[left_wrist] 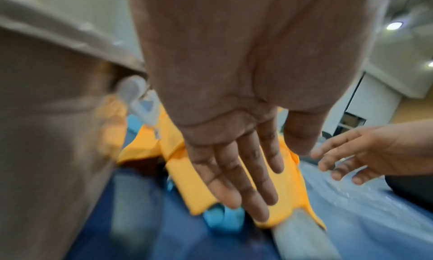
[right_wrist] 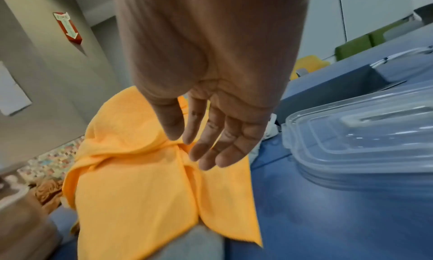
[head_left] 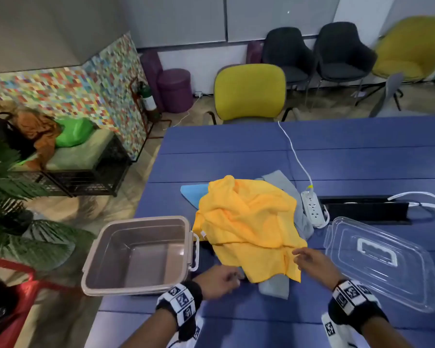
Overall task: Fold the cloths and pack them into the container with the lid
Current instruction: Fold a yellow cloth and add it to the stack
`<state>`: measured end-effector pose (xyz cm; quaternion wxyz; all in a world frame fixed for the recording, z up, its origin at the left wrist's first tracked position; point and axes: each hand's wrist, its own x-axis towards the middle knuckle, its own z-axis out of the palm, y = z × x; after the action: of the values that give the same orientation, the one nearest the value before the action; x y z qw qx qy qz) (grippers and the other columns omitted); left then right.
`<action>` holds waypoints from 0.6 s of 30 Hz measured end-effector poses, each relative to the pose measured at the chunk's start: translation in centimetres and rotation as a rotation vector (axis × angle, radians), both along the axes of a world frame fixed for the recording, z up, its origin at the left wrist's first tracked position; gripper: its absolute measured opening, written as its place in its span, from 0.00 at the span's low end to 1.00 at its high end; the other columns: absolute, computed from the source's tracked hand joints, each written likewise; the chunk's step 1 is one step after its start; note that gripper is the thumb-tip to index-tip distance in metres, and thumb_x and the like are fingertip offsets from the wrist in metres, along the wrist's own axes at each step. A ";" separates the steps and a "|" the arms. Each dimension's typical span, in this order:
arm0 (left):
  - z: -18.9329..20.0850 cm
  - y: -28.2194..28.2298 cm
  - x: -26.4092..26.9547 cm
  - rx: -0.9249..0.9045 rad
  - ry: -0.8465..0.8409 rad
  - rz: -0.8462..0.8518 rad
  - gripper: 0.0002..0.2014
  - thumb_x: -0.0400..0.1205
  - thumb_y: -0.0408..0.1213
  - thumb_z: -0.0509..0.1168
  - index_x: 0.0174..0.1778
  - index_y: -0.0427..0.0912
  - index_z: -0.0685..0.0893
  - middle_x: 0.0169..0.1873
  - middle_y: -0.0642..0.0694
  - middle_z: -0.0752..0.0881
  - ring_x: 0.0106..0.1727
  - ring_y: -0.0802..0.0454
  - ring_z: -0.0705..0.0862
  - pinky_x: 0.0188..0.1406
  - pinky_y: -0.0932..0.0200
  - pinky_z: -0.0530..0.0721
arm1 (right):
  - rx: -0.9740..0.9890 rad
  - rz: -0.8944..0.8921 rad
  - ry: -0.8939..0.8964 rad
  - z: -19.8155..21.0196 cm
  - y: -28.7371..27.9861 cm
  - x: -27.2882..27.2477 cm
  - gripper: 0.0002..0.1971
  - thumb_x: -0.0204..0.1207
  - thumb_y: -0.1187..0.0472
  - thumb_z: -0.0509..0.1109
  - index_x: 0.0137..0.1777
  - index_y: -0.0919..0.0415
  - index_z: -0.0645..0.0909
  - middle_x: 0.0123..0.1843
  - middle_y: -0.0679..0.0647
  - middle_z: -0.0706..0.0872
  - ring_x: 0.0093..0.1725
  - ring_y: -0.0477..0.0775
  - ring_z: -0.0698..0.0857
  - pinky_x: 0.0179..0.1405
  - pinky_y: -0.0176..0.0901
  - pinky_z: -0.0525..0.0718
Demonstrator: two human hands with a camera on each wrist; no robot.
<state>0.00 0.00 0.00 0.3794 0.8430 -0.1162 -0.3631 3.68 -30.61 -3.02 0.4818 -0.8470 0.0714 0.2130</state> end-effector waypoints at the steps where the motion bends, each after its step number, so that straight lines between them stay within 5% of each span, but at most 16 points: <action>1: -0.2 -0.5 1.7 -0.047 -0.059 0.028 0.14 0.83 0.45 0.60 0.61 0.46 0.83 0.51 0.43 0.87 0.44 0.52 0.84 0.53 0.50 0.83 | -0.031 -0.036 -0.024 -0.4 0.4 1.4 0.08 0.80 0.67 0.67 0.57 0.63 0.84 0.40 0.57 0.86 0.37 0.52 0.84 0.38 0.40 0.80; 6: 3.0 -2.2 7.8 0.064 -0.359 0.008 0.11 0.86 0.41 0.59 0.61 0.50 0.82 0.57 0.51 0.85 0.53 0.52 0.83 0.53 0.53 0.83 | -0.120 -0.119 -0.049 0.3 2.7 5.3 0.09 0.78 0.61 0.68 0.57 0.54 0.79 0.46 0.58 0.87 0.44 0.58 0.87 0.42 0.47 0.84; 10: 3.1 -4.2 9.3 0.202 -0.546 -0.160 0.15 0.84 0.39 0.61 0.67 0.48 0.78 0.61 0.48 0.81 0.61 0.49 0.78 0.59 0.51 0.79 | 0.165 -0.362 0.125 0.9 5.0 5.2 0.17 0.74 0.67 0.74 0.58 0.60 0.71 0.50 0.69 0.83 0.36 0.60 0.86 0.33 0.48 0.86; 15: 1.8 -6.9 7.5 0.419 -0.631 -0.302 0.29 0.78 0.51 0.69 0.74 0.47 0.70 0.65 0.46 0.75 0.65 0.44 0.72 0.61 0.48 0.71 | 0.382 -0.268 -0.208 5.6 7.0 1.7 0.07 0.77 0.75 0.67 0.44 0.62 0.81 0.40 0.59 0.80 0.40 0.53 0.82 0.32 0.40 0.85; 18: 1.5 -6.9 6.2 0.493 -0.726 -0.189 0.23 0.80 0.42 0.65 0.71 0.47 0.72 0.64 0.46 0.76 0.65 0.42 0.73 0.59 0.48 0.70 | 0.468 -0.226 -0.315 9.4 5.3 -1.0 0.14 0.80 0.76 0.62 0.39 0.63 0.86 0.40 0.51 0.85 0.37 0.45 0.82 0.31 0.38 0.83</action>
<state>6.16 -6.95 1.53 0.0667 0.9667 -0.2284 -0.0937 2.65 -25.27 6.37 0.6898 -0.7221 0.0388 0.0348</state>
